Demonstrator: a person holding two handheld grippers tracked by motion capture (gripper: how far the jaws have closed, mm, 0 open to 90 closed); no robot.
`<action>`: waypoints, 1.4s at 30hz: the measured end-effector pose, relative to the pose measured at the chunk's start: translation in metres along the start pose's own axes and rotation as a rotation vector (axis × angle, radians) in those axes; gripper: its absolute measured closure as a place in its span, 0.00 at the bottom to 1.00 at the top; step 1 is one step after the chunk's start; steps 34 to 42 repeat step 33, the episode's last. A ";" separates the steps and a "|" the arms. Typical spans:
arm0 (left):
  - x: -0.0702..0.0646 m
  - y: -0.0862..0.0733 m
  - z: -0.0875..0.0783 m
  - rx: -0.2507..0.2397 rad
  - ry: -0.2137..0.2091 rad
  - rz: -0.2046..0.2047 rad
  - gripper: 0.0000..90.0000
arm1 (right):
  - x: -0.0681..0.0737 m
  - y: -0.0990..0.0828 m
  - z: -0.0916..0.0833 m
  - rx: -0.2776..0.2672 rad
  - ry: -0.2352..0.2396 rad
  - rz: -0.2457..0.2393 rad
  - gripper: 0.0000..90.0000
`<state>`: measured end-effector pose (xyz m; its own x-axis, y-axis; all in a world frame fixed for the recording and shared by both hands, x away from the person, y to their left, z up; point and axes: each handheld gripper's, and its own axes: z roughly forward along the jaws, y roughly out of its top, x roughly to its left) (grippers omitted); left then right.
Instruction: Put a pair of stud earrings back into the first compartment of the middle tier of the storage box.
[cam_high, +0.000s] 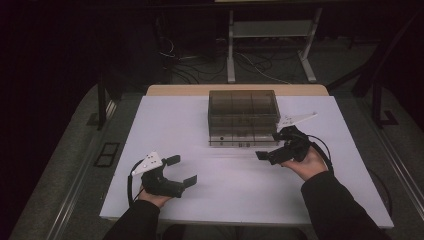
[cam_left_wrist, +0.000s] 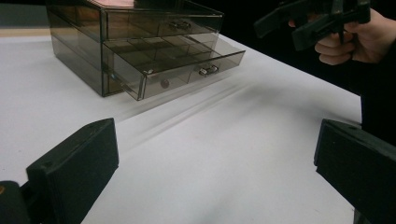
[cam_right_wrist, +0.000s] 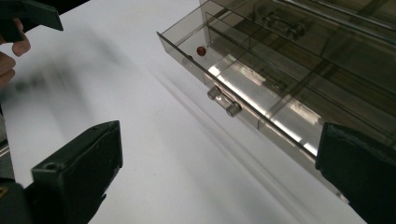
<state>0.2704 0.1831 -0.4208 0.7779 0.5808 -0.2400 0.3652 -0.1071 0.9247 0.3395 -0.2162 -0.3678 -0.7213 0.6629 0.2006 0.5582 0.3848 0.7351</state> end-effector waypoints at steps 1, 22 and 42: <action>0.000 0.000 0.000 0.001 0.001 -0.002 0.00 | 0.000 -0.006 -0.004 -0.006 -0.001 0.005 0.00; 0.001 -0.001 0.002 0.026 -0.001 -0.004 0.00 | -0.005 -0.096 -0.035 -0.113 -0.057 0.118 0.00; 0.002 -0.003 0.007 0.096 -0.016 0.002 0.00 | 0.001 -0.111 -0.039 -0.118 -0.054 0.108 0.00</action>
